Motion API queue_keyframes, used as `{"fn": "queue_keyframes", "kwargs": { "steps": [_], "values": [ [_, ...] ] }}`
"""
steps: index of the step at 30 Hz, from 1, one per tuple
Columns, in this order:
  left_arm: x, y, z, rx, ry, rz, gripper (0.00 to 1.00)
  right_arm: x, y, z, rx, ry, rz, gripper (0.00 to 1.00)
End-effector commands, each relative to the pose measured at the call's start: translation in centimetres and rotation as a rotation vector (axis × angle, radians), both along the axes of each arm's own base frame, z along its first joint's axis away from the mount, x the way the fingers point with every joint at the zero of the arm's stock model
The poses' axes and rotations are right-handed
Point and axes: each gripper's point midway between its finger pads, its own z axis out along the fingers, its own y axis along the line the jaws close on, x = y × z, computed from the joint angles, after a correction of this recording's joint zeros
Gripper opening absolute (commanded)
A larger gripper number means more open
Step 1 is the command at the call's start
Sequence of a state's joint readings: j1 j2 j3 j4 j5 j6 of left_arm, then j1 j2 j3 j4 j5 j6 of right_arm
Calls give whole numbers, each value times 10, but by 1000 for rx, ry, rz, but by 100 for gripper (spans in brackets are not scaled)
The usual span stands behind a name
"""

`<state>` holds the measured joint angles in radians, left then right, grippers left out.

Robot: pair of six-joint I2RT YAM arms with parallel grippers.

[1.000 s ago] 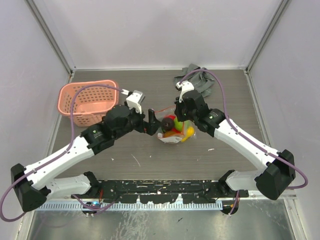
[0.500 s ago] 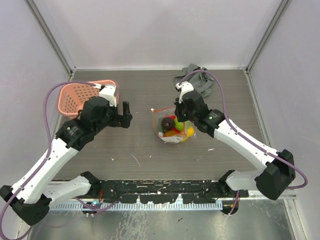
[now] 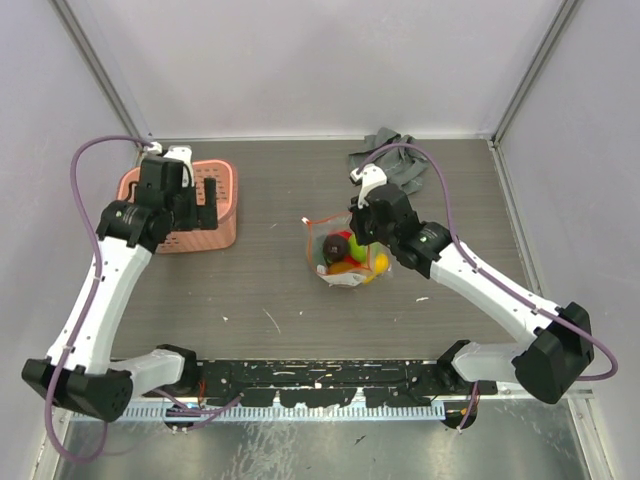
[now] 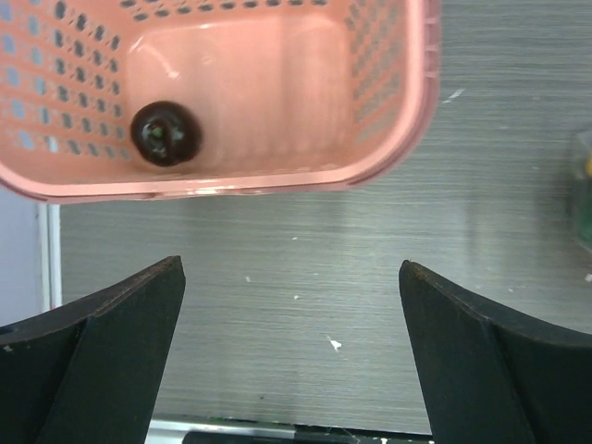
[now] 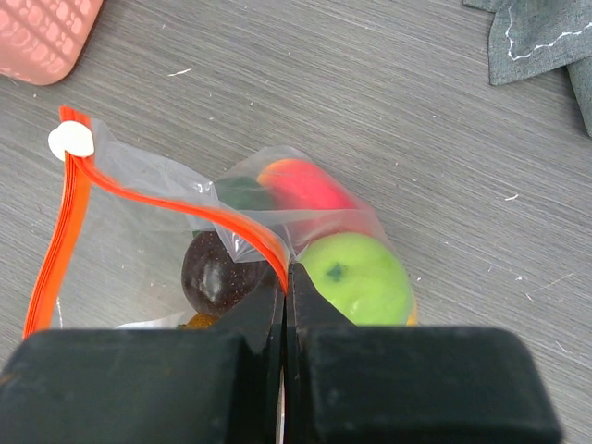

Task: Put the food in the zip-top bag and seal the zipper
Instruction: Pick up the fake fruit from the bin.

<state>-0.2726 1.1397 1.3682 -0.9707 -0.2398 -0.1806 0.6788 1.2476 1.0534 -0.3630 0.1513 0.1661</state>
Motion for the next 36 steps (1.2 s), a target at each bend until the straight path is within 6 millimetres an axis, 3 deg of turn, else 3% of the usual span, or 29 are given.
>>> {"fn": "queue_keyframes", "kwargs": {
  "steps": [1,5,17,22,36],
  "values": [
    [9,26,1,38,42,62,100,3,8,31,69,-113,37,4],
    [25,34,-12,36,99,94,99,4,7,25,62,-129,42,4],
    [76,86,-42,59,252,241,97,4,5,31,48,-186,67,4],
    [83,96,-71,55,342,259,99,2,11,27,60,-175,96,4],
    [97,120,-143,-32,384,312,98,3,9,9,41,-153,87,4]
  ]
}}
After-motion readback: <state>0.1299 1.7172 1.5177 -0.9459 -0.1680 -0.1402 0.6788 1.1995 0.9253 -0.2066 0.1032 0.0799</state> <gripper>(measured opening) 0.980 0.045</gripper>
